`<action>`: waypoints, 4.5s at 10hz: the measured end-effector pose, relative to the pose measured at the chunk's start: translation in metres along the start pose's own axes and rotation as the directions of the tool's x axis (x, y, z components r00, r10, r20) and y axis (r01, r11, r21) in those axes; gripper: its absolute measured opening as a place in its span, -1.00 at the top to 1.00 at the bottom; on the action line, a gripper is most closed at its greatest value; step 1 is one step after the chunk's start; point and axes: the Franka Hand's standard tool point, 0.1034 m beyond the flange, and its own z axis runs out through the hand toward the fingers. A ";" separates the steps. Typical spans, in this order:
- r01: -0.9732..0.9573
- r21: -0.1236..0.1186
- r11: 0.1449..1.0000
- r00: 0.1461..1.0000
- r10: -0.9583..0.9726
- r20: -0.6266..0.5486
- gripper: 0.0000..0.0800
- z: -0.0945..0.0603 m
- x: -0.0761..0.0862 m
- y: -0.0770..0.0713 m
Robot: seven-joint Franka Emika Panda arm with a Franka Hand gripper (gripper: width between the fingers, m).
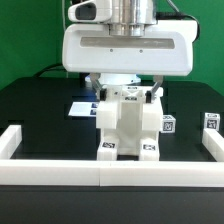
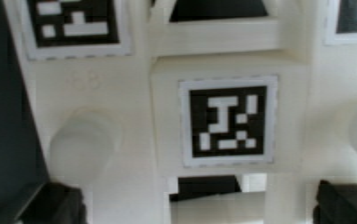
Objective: Assemble chair
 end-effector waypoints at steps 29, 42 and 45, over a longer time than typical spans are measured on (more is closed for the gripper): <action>-0.385 0.065 0.921 0.923 0.382 0.043 -0.62 -0.017 -0.114 -0.141; -0.152 0.082 0.985 0.987 0.155 -0.032 -0.62 0.025 -0.158 -0.168; -0.145 0.086 0.986 0.988 0.149 -0.046 -0.62 0.035 -0.175 -0.177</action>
Offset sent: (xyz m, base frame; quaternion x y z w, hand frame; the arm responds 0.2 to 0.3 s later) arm 0.0167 0.0171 -0.0185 0.0143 -0.0023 -0.0405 0.9991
